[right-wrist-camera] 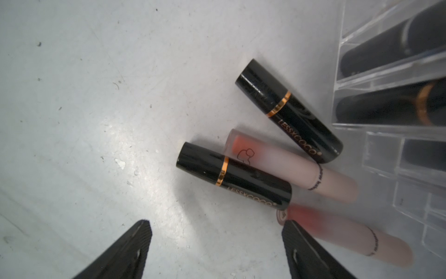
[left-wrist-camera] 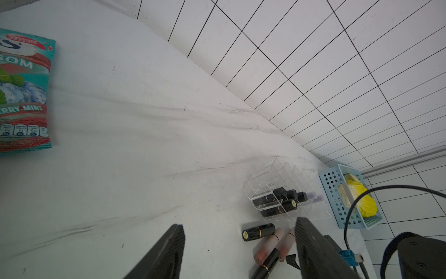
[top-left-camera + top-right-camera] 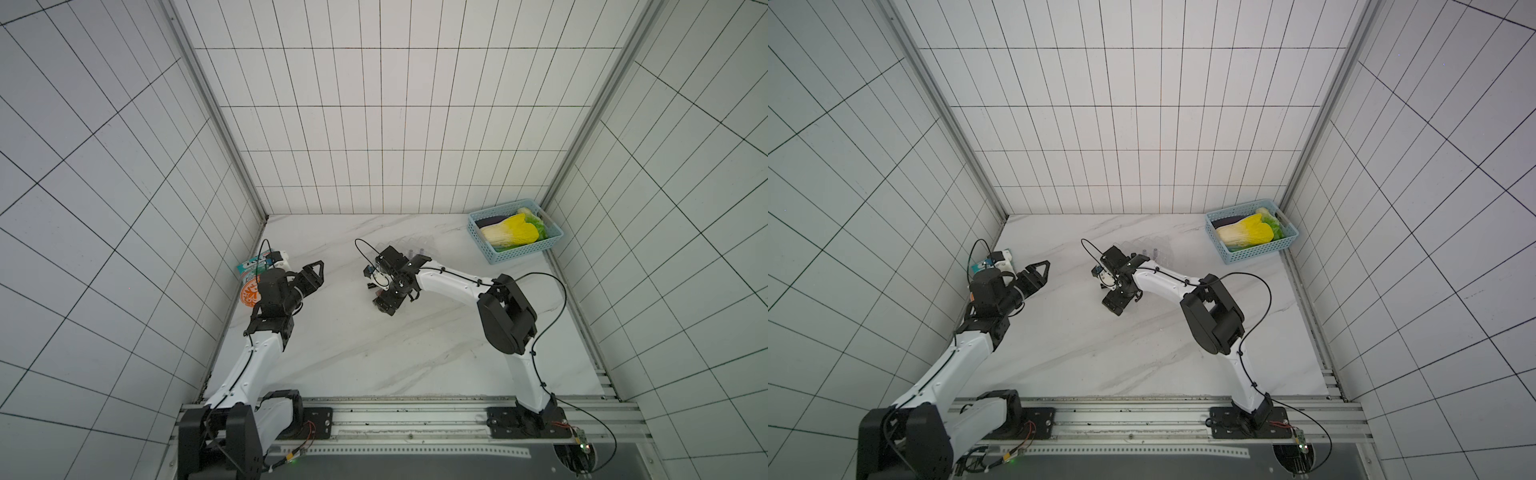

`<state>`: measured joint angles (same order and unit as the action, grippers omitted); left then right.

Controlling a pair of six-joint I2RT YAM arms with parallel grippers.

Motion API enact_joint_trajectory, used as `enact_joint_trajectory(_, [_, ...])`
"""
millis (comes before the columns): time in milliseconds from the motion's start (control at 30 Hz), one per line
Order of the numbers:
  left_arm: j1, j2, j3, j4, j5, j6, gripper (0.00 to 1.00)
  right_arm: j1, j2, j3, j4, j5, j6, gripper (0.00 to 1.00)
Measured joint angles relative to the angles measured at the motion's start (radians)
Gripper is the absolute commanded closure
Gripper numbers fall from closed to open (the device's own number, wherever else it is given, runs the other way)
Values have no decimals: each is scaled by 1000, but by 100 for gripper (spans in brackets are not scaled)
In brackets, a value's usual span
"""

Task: Arrange the lipsticks in the organizer
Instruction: Pick up the lipstick at the center of the board.

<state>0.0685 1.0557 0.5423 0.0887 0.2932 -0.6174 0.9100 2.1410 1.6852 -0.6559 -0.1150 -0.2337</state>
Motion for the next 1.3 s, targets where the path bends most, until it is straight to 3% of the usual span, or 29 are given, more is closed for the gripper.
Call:
enact_joint_trajectory(967, [0,-11,0,13,15,-12,30,0,95,66,34,-51,-24,16])
enact_joint_trajectory(1167, [0,-11,0,13,16,-13,30,0,98,65,17,-66,-22,26])
enact_joint_trajectory(1300, [0,-14,0,13,16,-12,30,0,97,62,9,-69,-14,45])
